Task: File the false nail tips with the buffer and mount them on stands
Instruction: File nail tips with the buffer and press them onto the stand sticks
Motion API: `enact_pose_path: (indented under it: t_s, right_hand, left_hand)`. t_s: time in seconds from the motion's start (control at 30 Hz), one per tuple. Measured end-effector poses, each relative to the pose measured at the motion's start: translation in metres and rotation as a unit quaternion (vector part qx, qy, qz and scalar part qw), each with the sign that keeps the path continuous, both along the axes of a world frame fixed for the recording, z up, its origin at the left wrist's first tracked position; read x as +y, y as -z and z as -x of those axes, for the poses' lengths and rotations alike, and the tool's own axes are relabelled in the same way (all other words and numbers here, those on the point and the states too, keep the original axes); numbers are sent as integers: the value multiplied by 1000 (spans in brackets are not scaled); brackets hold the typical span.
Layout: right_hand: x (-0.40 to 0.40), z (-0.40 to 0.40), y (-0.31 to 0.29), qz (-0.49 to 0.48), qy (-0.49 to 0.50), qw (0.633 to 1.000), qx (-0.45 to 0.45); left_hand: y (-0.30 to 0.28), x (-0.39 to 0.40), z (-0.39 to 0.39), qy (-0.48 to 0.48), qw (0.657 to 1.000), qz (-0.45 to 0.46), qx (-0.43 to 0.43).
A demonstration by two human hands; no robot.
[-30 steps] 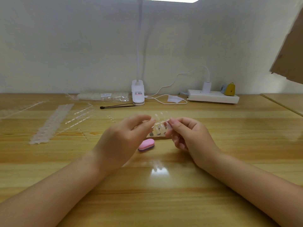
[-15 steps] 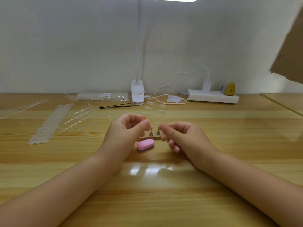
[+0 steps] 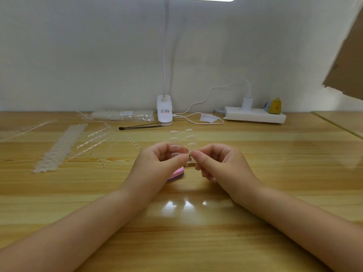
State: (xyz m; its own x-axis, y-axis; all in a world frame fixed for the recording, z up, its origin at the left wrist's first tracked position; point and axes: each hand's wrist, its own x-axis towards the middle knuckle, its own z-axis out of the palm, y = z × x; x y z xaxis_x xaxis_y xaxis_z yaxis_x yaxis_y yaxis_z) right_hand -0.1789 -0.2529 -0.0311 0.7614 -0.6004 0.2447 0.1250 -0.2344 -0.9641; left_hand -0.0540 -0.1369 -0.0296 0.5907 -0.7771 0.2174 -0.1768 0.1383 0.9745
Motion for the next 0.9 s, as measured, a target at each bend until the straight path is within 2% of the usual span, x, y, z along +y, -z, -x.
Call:
enact_pose_path:
  t_s: [0.07,0.13,0.2,0.27,0.37,0.4,0.47,0.5,0.6,0.73,0.83,0.9]
  right_hand:
    - [3,1,0,81,9,997,-7]
    - [4,3,2,198,31,979,-16]
    - [5,4,4,345,60,937,-13]
    - [6,3,5,416,70,907,-6]
    - [7,2,3,342,56,938,-14]
    - [7,2,3,309,50,950,-16]
    - [5,3,2,290,62,955,-19]
    - [3,4,2,298,77,951,-19]
    - [-1,4,1,293,101,951,-10]
    - [-5,3,4,248,84,965,34]
    - [-8,3,3,196,79,976,52]
    - [-9,2,2,146,74,985,55]
  left_hand:
    - [1,1,-1,-3,999,-7,-40]
    - [3,2,-1,-36,991,-8,-128]
    - [5,2,1,-84,960,-6,-268]
    - [6,2,1,-118,922,-7,-369]
    - [4,3,-1,-121,906,-15,-404]
    - [2,3,-1,-129,892,-17,-433]
    - [1,2,-4,-166,856,-25,-489]
    - [0,2,-10,-189,852,-41,-486]
    - [-3,4,-41,-239,873,-161,-393]
    - [-2,2,-70,-204,864,-331,-319]
    - [2,1,-73,-230,808,-401,-366]
    - [3,2,-70,-279,775,-372,-428]
